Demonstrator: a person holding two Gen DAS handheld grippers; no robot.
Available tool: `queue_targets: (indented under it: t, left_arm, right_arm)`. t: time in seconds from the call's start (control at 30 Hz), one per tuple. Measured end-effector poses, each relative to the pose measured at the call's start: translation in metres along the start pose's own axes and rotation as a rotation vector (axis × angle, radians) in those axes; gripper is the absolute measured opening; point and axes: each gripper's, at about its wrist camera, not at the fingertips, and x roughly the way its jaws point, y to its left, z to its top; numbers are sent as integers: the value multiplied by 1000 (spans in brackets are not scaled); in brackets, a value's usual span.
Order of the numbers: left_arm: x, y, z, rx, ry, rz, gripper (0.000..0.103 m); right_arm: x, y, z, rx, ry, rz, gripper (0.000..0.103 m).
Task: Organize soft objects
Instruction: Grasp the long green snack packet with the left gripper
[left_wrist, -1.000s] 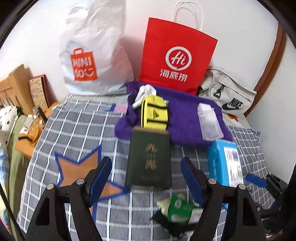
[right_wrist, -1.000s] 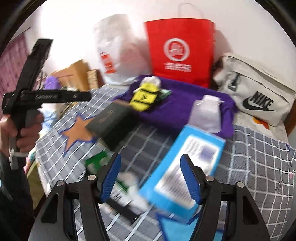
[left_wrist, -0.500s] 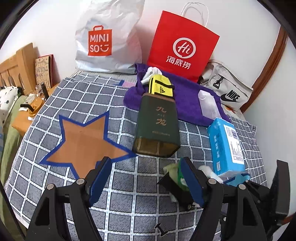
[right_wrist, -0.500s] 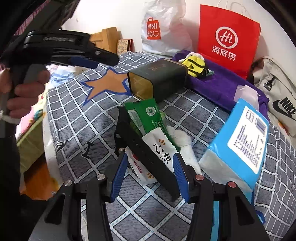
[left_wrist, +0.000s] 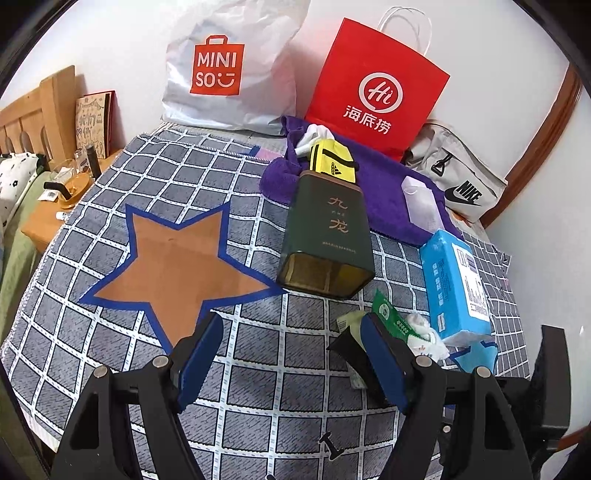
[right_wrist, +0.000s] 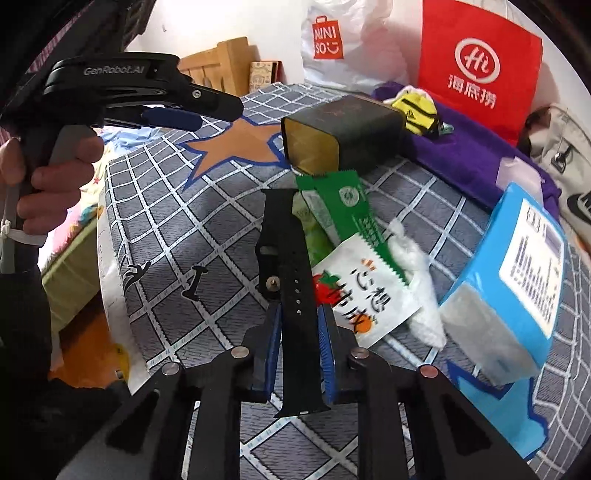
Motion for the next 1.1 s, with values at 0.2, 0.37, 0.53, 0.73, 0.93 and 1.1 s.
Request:
queue_targets:
  t: [0.2, 0.37, 0.53, 0.73, 0.93, 1.1]
  left_arm:
    - [1, -1, -6, 6, 13, 1, 76]
    - [-2, -4, -9, 27, 11, 8, 75]
    - [-1, -11, -16, 58, 19, 23, 75]
    - [10, -28, -26, 77, 44, 6, 75]
    - [23, -54, -29, 120, 28, -28, 74]
    - [40, -71, -26, 133, 21, -53, 63]
  right_arm:
    - [15, 1, 2, 30, 30, 1, 23]
    - [21, 1, 4, 51, 19, 18, 20]
    - [-1, 4, -7, 79, -30, 48, 20]
    - [-28, 6, -26, 123, -96, 80, 20]
    - [-57, -16, -53, 186, -153, 1, 20]
    - [-63, -47, -79, 276, -140, -123, 20]
